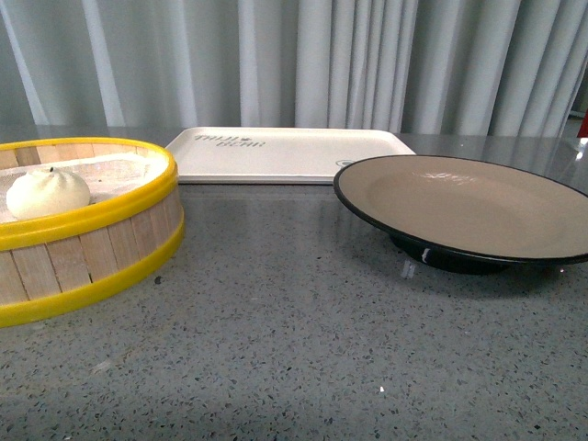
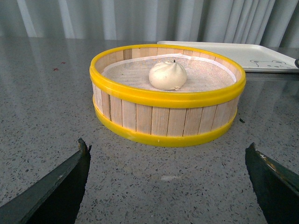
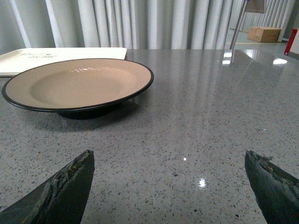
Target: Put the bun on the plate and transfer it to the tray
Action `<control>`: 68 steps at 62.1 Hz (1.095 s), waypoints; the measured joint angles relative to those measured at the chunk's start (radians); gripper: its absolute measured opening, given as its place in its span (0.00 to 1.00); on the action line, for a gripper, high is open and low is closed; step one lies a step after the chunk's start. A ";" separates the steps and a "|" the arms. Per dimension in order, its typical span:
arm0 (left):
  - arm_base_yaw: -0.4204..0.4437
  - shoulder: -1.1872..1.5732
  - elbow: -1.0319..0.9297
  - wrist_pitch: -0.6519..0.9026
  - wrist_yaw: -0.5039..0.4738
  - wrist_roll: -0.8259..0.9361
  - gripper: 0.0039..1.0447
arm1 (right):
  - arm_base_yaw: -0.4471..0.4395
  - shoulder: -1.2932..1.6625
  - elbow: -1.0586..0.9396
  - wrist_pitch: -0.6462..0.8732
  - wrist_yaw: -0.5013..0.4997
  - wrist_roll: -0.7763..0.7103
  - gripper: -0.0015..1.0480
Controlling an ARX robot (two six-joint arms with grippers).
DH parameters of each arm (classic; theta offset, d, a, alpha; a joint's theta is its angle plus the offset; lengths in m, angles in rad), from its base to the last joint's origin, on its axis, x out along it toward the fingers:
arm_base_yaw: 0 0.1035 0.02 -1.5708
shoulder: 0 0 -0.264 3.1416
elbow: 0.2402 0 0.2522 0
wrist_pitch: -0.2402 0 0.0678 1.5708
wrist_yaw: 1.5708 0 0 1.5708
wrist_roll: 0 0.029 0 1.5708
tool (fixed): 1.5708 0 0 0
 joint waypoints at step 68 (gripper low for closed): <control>-0.008 0.114 0.081 -0.206 -0.026 -0.036 0.94 | 0.000 0.000 0.000 0.000 0.000 0.000 0.92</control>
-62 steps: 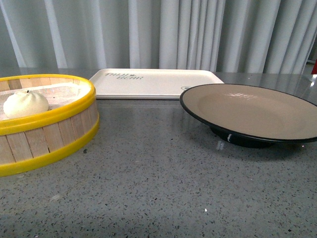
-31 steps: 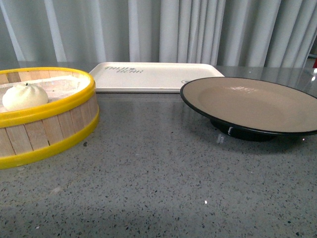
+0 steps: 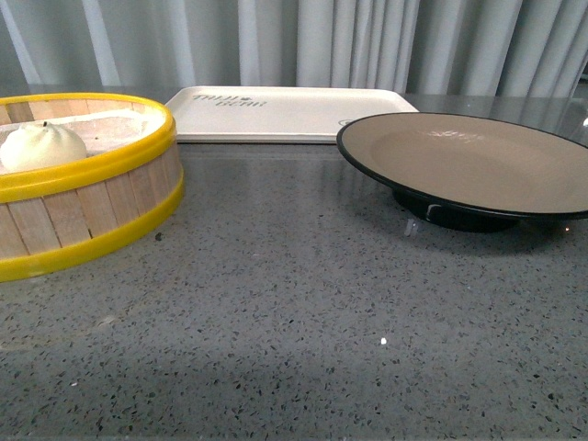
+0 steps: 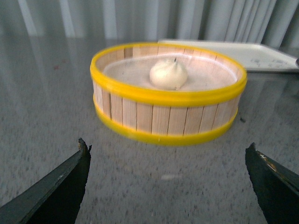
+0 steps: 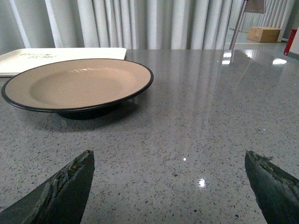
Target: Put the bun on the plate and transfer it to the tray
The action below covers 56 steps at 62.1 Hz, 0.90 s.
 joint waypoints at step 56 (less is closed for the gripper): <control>-0.200 1.313 0.948 0.142 -0.177 0.071 0.94 | 0.000 0.000 0.000 0.000 0.000 0.000 0.92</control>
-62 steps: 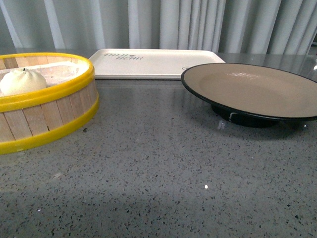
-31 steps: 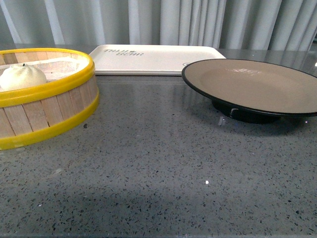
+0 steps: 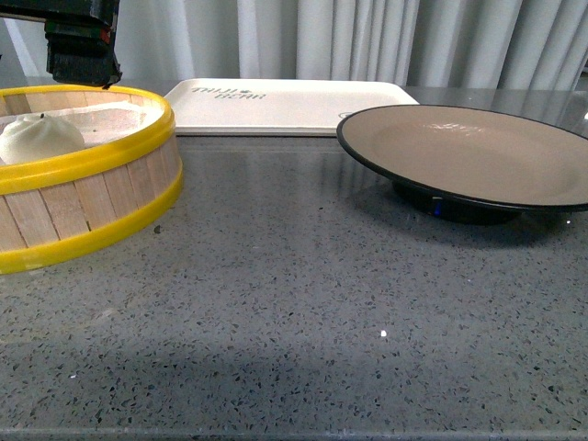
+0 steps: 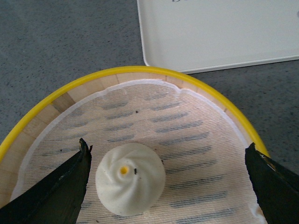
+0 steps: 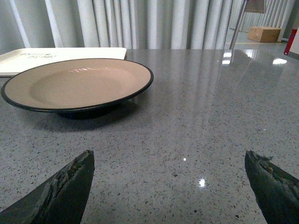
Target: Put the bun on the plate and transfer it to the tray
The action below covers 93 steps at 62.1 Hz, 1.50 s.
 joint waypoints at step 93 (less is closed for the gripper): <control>0.020 0.100 0.065 -0.128 -0.026 0.007 0.03 | 0.000 0.000 0.000 0.000 0.000 0.000 0.92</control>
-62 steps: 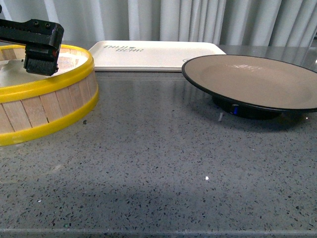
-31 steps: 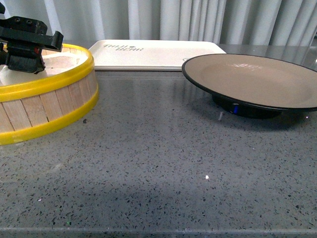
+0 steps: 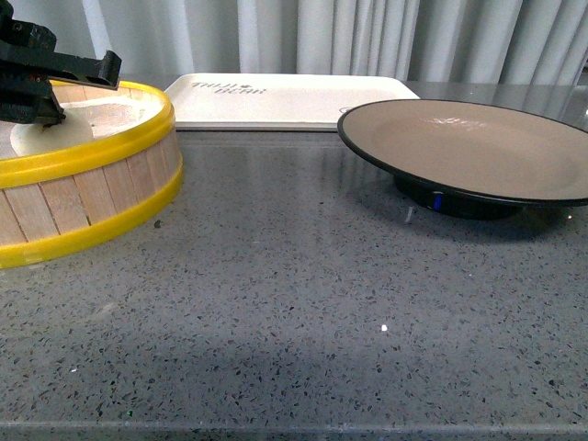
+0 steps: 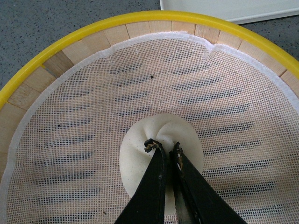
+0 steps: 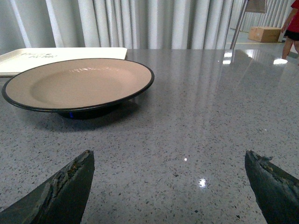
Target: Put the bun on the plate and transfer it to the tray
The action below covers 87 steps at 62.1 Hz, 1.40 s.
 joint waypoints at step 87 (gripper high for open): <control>-0.570 0.359 0.653 -0.106 -0.022 0.081 0.03 | 0.000 0.000 0.000 0.000 0.000 0.000 0.92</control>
